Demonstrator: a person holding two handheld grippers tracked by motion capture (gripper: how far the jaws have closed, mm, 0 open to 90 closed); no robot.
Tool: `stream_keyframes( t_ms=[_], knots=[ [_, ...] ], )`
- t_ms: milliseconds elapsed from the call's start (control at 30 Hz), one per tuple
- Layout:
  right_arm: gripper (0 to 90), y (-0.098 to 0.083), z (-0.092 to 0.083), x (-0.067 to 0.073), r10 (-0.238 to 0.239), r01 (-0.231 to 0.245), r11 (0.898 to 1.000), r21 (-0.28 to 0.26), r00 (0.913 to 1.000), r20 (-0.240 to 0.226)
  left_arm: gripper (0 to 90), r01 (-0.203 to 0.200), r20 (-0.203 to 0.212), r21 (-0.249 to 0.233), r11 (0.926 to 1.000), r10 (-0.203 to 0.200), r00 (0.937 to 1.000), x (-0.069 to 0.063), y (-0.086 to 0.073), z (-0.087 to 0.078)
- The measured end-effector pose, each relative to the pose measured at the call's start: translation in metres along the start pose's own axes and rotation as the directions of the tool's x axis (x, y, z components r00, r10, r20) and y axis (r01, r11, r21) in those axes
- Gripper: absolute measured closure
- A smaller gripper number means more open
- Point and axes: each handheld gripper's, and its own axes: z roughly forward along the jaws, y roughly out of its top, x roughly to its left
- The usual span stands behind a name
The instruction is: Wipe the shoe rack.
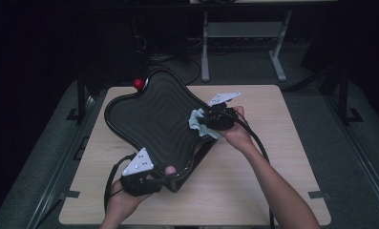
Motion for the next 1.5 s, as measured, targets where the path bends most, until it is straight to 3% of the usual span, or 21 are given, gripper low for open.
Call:
stream_keyframes(
  t_ms=[167,267,367,433,533,567,600,667,800,867,1000,1033,1133,1200,1233,1333,1400,1500],
  knots=[
    [68.8,-0.002,-0.007,0.005,-0.022,0.022,1.000,0.005,0.9995,-0.022,59.9,-0.003,-0.001,0.005,1.0000,0.003,1.0000,0.000,0.000,0.000],
    [72.0,-0.005,-0.007,0.005,-0.050,0.050,0.998,0.034,0.9987,0.005,60.0,0.000,0.002,0.006,1.0000,0.000,1.0000,0.001,0.000,0.000],
    [77.4,-0.008,-0.006,0.003,-0.047,0.046,0.998,0.038,0.9987,0.020,60.1,0.000,0.001,0.008,1.0000,0.000,1.0000,0.001,0.001,0.000],
    [78.0,-0.008,-0.007,0.001,-0.046,0.043,0.998,0.043,0.9973,0.058,60.1,0.003,0.000,0.006,1.0000,-0.003,1.0000,0.000,0.001,0.000],
    [79.0,-0.009,-0.007,0.001,-0.021,0.019,0.999,0.042,0.9984,0.052,60.1,0.002,0.000,0.004,1.0000,-0.002,1.0000,0.001,0.000,0.000],
    [79.1,-0.010,-0.007,0.003,-0.021,0.020,0.999,0.040,0.9990,0.038,60.1,0.004,0.002,0.003,1.0000,-0.004,1.0000,0.001,0.000,0.000],
    [79.3,-0.010,-0.007,0.008,-0.017,0.017,0.999,0.033,0.9999,-0.004,60.1,0.004,0.002,0.003,1.0000,-0.004,1.0000,0.001,0.000,0.000],
    [79.4,-0.010,-0.007,0.011,-0.031,0.032,0.999,0.034,0.9993,-0.021,60.1,0.006,0.004,0.003,1.0000,-0.006,1.0000,0.001,0.000,0.000],
    [79.2,-0.012,-0.008,-0.003,0.005,-0.006,1.000,0.030,0.9995,0.032,60.2,0.011,-0.004,-0.001,0.9999,-0.011,0.9999,0.002,0.000,-0.001],
    [79.3,-0.014,-0.008,-0.006,0.033,-0.033,0.999,0.023,0.9991,0.027,60.1,0.012,-0.009,-0.001,0.9999,-0.012,0.9999,0.003,-0.001,-0.001],
    [79.4,-0.015,-0.007,0.009,-0.001,0.002,1.000,0.015,0.9995,-0.030,60.1,0.022,-0.009,-0.001,0.9998,-0.022,0.9997,0.005,-0.001,-0.002],
    [79.4,-0.015,-0.008,0.010,-0.019,0.019,1.000,0.018,0.9996,-0.020,60.1,0.022,-0.011,0.000,0.9998,-0.022,0.9997,0.006,-0.001,-0.002],
    [79.3,-0.015,-0.007,-0.001,0.011,-0.011,1.000,0.019,0.9995,0.028,60.1,0.024,-0.022,-0.002,0.9997,-0.024,0.9995,0.006,-0.002,-0.002],
    [79.5,-0.016,-0.007,-0.003,0.047,-0.048,0.999,0.016,0.9986,0.024,60.1,0.026,-0.022,-0.004,0.9997,-0.026,0.9994,0.007,-0.002,-0.002],
    [79.6,-0.015,-0.007,-0.001,0.033,-0.033,0.999,0.016,0.9990,0.029,60.1,0.029,-0.020,-0.004,0.9996,-0.029,0.9994,0.008,-0.002,-0.002],
    [79.5,-0.014,-0.005,0.015,-0.007,0.007,1.000,0.013,0.9992,-0.039,60.1,0.034,-0.019,-0.005,0.9994,-0.034,0.9992,0.009,-0.001,-0.001],
    [79.5,-0.012,-0.004,0.020,-0.037,0.037,0.999,0.017,0.9989,-0.030,60.2,0.034,-0.025,-0.006,0.9994,-0.034,0.9991,0.010,-0.002,-0.001],
    [79.6,-0.013,-0.005,0.008,0.012,-0.012,1.000,0.019,0.9999,-0.001,60.1,0.041,-0.034,-0.010,0.9991,-0.041,0.9986,0.013,-0.002,-0.001]
  ],
)
